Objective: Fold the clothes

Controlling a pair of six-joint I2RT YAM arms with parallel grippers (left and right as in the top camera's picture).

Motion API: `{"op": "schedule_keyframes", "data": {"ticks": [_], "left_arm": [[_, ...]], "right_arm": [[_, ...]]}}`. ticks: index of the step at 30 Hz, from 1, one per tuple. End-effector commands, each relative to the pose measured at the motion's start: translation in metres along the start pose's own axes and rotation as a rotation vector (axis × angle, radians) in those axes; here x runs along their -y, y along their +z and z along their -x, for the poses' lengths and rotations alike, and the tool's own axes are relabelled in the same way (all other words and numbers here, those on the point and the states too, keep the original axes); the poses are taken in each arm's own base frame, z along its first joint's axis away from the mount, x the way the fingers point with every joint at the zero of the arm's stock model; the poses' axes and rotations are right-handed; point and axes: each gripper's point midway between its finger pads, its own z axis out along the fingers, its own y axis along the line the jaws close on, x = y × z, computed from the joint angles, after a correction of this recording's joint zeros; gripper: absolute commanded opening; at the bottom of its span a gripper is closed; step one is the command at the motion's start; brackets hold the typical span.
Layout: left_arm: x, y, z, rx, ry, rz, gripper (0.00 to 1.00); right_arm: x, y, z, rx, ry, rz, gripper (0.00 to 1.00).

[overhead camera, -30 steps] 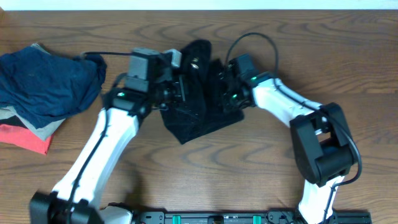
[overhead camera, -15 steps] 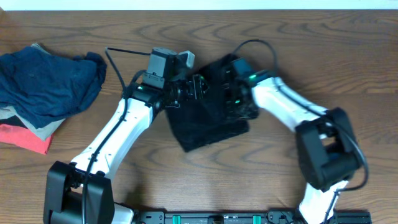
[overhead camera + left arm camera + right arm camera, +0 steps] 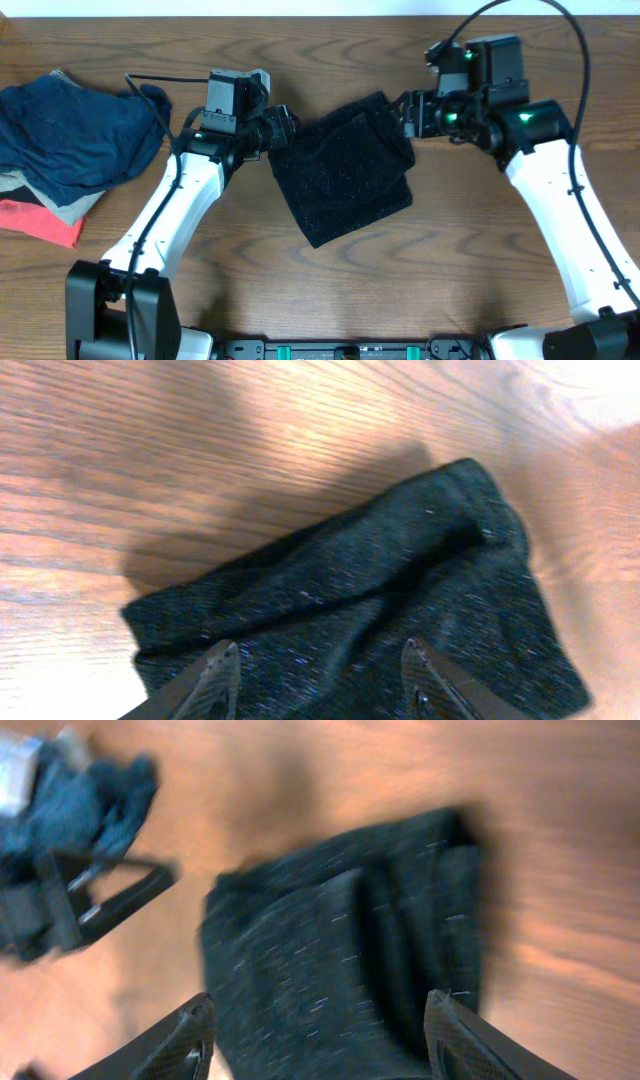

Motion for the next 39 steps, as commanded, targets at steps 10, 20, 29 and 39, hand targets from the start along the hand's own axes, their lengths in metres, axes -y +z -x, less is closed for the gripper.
{"op": "schedule_keyframes", "data": {"ticks": [10, 20, 29, 39], "left_arm": [[-0.047, 0.076, -0.061, -0.234, -0.026, 0.119, 0.54], [-0.079, 0.038, -0.151, -0.61, -0.142, 0.308, 0.46], [-0.06, 0.009, -0.164, -0.709, -0.086, 0.223, 0.43], [-0.013, 0.015, -0.081, -0.353, 0.065, 0.002, 0.98]], "right_arm": [[0.015, 0.108, -0.114, -0.424, 0.027, -0.049, 0.62], [0.113, 0.138, -0.155, -0.536, 0.114, -0.472, 0.69], [0.118, 0.137, -0.079, -0.287, -0.014, -0.494, 0.8], [0.07, 0.056, -0.026, -0.099, -0.055, -0.433, 0.99]]}}
